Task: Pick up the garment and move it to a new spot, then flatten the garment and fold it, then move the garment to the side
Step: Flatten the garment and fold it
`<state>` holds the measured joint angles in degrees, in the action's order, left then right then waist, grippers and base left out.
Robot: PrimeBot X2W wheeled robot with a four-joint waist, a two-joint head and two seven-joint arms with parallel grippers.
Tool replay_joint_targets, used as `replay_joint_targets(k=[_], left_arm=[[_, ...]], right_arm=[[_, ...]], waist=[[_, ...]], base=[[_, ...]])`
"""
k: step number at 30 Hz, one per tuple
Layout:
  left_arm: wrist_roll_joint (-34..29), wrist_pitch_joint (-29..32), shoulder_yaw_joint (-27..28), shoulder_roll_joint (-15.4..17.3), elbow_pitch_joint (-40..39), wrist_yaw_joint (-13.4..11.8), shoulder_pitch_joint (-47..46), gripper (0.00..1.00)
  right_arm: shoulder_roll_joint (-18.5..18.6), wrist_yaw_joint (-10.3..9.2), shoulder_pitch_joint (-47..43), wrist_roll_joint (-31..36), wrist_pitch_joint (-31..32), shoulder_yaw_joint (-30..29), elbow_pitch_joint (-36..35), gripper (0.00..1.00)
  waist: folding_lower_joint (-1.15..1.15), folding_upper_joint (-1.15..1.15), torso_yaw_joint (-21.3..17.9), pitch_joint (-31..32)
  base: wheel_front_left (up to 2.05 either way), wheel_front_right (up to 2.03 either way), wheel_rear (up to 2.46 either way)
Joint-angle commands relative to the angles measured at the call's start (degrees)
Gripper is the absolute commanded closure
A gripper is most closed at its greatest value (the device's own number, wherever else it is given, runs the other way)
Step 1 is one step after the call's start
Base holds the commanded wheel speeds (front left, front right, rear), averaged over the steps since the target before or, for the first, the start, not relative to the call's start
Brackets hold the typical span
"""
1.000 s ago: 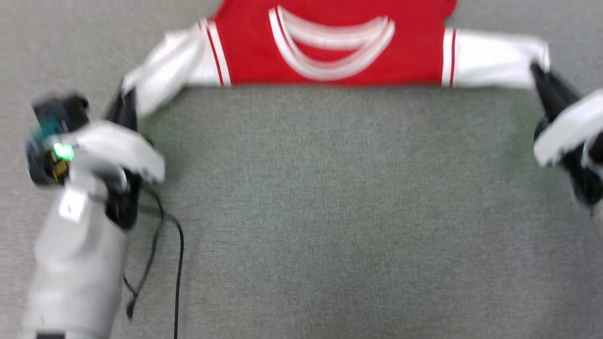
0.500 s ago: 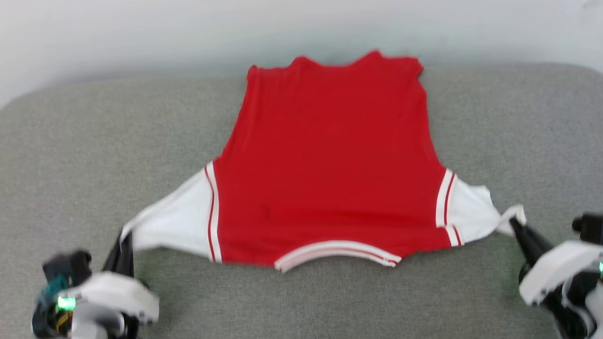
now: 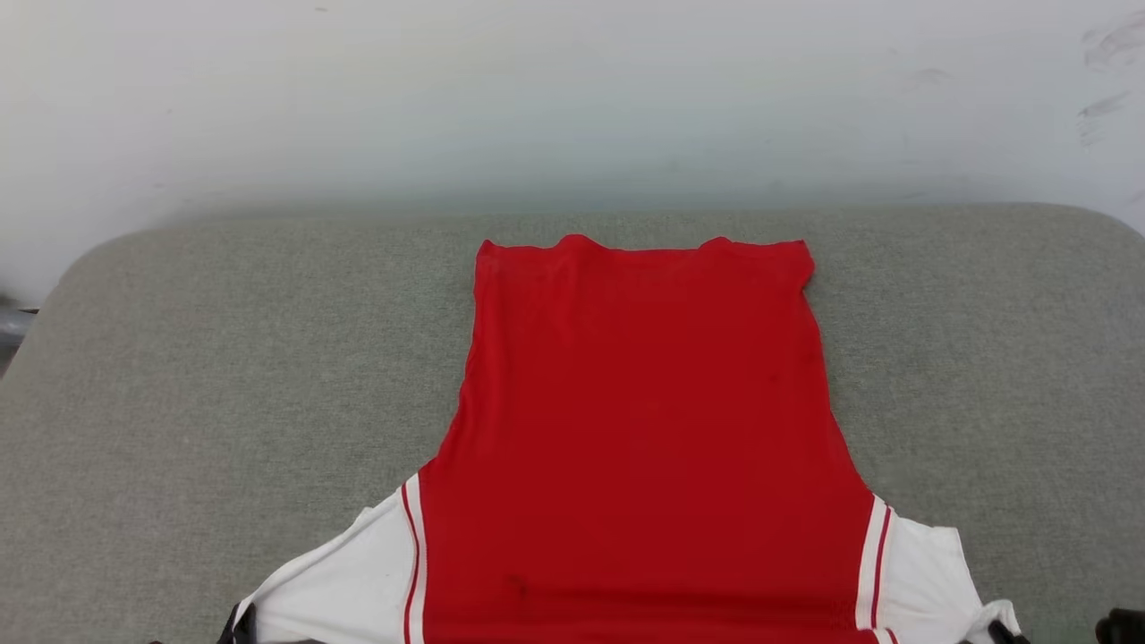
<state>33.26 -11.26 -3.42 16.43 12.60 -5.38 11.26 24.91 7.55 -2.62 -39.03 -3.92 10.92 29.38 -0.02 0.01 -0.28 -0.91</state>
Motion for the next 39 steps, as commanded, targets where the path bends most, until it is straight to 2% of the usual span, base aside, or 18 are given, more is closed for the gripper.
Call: replay_joint_targets(k=[1,2,3,4,5,11,17,22,28,35,39], left_arm=[[-0.4,0.2,-0.4,0.1,-1.4,-0.4,0.9,1.0],[-0.9,0.6,-1.3,-0.1,-3.1,-0.4,1.6,1.0],[-1.0,0.7,-1.8,-0.2,-3.6,-0.2,1.4,1.0],[-1.2,0.8,-2.3,-0.3,-4.0,0.0,1.2,1.0],[-1.4,0.9,-2.9,-0.4,-4.7,0.2,0.4,1.0],[-3.1,0.6,-5.4,-1.2,-6.8,0.4,-2.2,1.0],[-5.2,-0.1,-7.5,-1.7,-8.6,0.5,-5.6,1.0],[-7.5,-1.0,-9.7,-2.4,-10.4,0.8,-9.6,1.0],[-9.6,-1.8,-12.1,-4.3,-12.8,0.6,-14.0,1.0],[-11.4,-3.1,-14.0,-7.2,-14.0,0.8,-18.5,1.0],[-12.1,-3.6,-15.0,-8.4,-13.9,1.6,-20.7,1.0]], right_arm=[[-1.1,-0.12,-2.8,2.6,1.5,-2.4,-1.8,1.0],[-3.5,-0.12,-5.5,7.0,4.6,-6.1,-5.8,1.0],[-4.5,-0.11,-6.0,8.4,5.6,-7.2,-7.2,0.89],[-5.1,-0.11,-6.2,9.9,6.2,-8.2,-8.5,0.74],[-7.1,-0.1,-5.6,11.2,7.6,-10.0,-11.4,0.02],[-10.3,-0.08,0.6,12.7,7.7,-15.7,-15.5,0.0],[-9.3,-0.08,9.6,13.0,7.5,-20.1,-14.3,0.0],[-6.1,-0.08,22.0,13.8,9.9,-20.6,-10.9,0.0],[-2.2,-0.08,37.5,11.6,18.5,-18.1,-2.8,0.0],[2.7,-0.08,52.8,12.7,35.7,-16.0,7.6,0.0],[4.0,-0.08,58.9,14.6,42.1,-15.2,11.0,0.0]], waist=[[0.02,-0.01,0.1,-0.1],[0.02,-0.01,0.1,-0.2],[0.02,-0.01,0.1,-0.3],[0.02,-0.01,0.2,-0.4],[0.02,-0.01,0.3,-0.9],[0.02,-0.01,2.2,-3.3],[0.02,-0.01,4.8,-7.0],[0.02,-0.01,7.0,-11.5],[0.02,-0.01,10.0,-17.1],[0.02,-0.01,14.2,-22.9],[0.02,-0.01,16.1,-25.4]], base=[[0.0,0.0,0.0],[0.0,0.0,0.0],[0.0,0.0,0.0],[0.0,0.0,0.0],[0.0,0.0,0.0],[0.0,0.0,0.0],[0.0,0.0,0.0],[0.0,0.0,0.0],[0.0,0.0,0.0],[0.0,0.0,0.0],[0.0,0.0,0.0]])
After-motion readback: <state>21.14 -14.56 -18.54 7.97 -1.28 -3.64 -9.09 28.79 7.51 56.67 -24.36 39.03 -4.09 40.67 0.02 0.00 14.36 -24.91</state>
